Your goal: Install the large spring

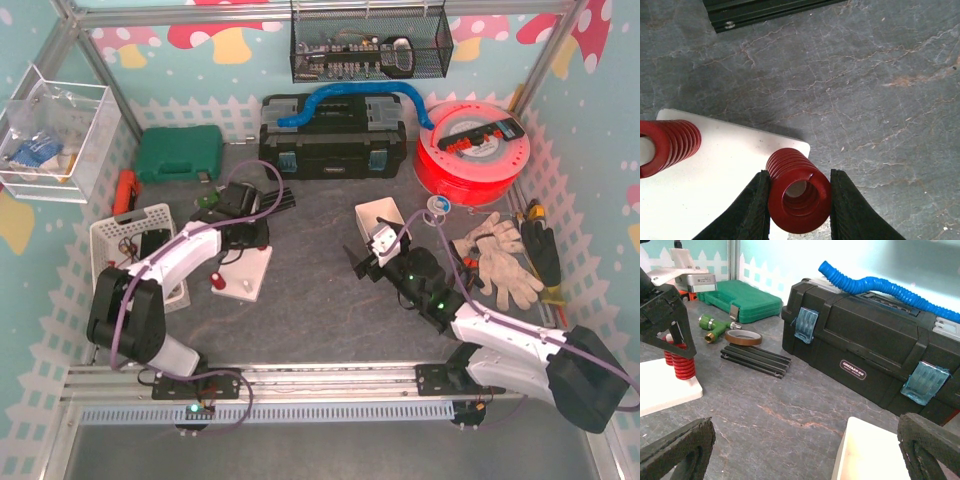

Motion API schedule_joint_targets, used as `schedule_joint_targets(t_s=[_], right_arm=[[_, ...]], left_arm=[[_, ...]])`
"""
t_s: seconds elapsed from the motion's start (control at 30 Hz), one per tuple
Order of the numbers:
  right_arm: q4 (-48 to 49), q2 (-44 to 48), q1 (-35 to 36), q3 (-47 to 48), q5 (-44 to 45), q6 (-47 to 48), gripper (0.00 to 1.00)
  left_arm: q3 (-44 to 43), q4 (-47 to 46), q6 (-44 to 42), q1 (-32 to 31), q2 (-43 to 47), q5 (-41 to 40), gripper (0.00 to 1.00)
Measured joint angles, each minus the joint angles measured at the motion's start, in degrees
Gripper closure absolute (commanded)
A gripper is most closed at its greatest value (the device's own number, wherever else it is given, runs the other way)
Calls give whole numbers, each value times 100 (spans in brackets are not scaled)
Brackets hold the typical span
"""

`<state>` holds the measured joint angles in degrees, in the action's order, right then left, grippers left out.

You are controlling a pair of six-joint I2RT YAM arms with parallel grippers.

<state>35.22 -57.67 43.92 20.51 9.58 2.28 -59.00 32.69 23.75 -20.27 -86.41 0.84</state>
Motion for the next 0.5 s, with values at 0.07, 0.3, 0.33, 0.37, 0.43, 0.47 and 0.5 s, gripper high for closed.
schedule_joint_targets(t_s=[0.07,0.3,0.33,0.37,0.43,0.47,0.5], right_arm=[[-4,-35,0,0,26,-11,1],[-350,-310,-11,166,306,-334,1],[-474,-345,-13,262,348,-417,1],[-610,-372,-22,372,389,-507,1],[-940,-393,-44,647,479,-706,1],[-1128,-396,-55,811,525,-828,1],[-1283,-396,-79,953,577,-955,1]], left_arm=[[31,-37,0,0,-50,-4,72],[50,-149,-68,0,-216,4,40],[50,-162,-90,0,-223,2,38],[50,-170,-116,0,-227,4,36],[50,-177,-142,0,-225,15,33],[50,-179,-144,0,-225,22,31],[50,-177,-151,0,-225,26,30]])
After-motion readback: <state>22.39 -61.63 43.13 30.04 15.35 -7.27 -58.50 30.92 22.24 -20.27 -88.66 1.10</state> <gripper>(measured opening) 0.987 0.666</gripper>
